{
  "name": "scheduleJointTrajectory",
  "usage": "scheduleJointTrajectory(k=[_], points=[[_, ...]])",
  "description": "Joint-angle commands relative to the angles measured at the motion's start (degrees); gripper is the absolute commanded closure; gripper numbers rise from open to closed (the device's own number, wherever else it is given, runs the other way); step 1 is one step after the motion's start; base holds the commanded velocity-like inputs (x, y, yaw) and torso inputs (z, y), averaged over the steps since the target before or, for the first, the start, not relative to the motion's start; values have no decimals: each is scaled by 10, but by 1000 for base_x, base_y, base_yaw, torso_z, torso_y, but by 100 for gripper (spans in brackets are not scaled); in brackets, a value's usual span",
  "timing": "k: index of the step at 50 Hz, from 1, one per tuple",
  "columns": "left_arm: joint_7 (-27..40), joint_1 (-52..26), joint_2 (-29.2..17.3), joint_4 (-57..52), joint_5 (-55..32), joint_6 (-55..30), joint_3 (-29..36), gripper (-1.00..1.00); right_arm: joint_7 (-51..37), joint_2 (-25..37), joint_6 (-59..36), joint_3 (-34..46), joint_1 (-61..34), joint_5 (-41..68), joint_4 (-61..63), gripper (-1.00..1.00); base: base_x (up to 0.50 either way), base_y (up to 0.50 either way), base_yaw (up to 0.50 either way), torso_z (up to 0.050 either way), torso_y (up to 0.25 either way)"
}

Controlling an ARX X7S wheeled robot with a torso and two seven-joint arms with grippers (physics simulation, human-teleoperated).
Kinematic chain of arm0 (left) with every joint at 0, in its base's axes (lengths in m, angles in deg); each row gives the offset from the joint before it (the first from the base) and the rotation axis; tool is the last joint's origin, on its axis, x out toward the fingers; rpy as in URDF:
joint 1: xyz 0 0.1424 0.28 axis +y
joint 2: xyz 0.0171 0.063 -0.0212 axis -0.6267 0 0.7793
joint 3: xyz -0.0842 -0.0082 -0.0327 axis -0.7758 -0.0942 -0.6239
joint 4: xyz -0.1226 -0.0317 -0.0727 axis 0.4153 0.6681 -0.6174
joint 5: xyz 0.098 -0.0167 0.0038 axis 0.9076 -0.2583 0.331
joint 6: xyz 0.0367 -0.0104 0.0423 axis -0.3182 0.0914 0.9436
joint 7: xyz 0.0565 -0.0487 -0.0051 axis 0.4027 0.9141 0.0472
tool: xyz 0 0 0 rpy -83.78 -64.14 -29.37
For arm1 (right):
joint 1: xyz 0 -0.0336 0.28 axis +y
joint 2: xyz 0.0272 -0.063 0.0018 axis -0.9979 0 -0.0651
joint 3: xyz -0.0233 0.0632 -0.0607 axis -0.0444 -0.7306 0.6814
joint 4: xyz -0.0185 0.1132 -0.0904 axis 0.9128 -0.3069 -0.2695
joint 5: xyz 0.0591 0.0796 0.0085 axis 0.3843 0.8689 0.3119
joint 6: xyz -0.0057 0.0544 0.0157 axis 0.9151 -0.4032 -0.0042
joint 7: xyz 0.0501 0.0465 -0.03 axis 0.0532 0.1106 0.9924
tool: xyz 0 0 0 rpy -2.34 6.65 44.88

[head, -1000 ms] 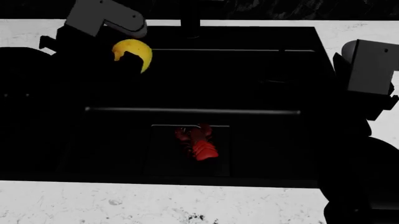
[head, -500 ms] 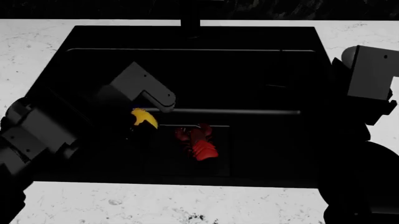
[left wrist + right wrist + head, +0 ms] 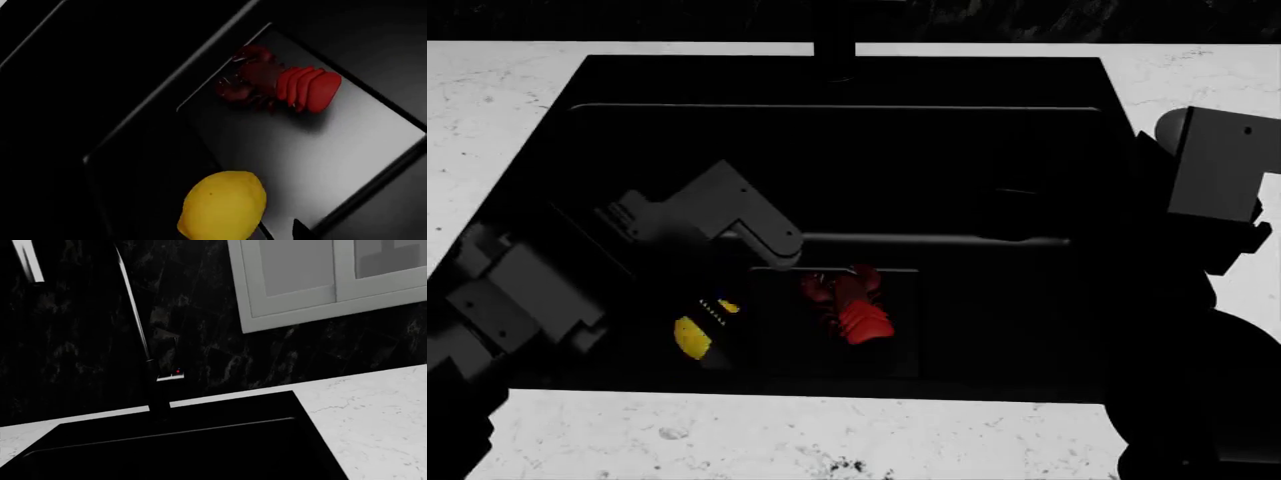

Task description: Pick the lemon from the counter and place it in the sink

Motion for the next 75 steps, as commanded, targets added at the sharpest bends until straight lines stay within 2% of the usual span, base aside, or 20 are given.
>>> scheduleJointTrajectory(k=[1,17,35,45,50,54,59,67,75], points=[[-8,8,0,17,-44,-14,42,-100,0,1,3,2,1,2,-2,-100,-10,3,0,0,0],[-8,-10,0,26,-75,8,37,-100,-4,2,0,5,-6,8,0,-100,-1,1,2,0,0],[-5,-47,0,89,-166,94,12,-100,-5,3,2,9,-9,12,-2,-100,0,0,0,0,0],[12,-58,-9,108,-153,179,-60,-100,-6,4,5,11,-8,13,-3,-100,0,0,0,0,0],[145,-28,-132,-171,-196,153,-89,-100,-8,6,1,12,-7,15,0,-100,0,0,0,0,0],[206,-9,-182,-299,-218,145,-104,-100,-7,6,5,12,-5,16,-1,-100,0,0,0,0,0],[244,13,-210,-361,-231,153,-116,-100,-10,9,-4,12,-6,20,7,-100,0,0,0,0,0],[327,46,-279,-520,-260,169,-147,-100,-13,9,-1,12,-6,21,6,-100,0,0,0,0,0],[400,91,-338,-663,-267,179,-148,-100,-12,9,5,9,-3,23,3,-100,0,0,0,0,0]])
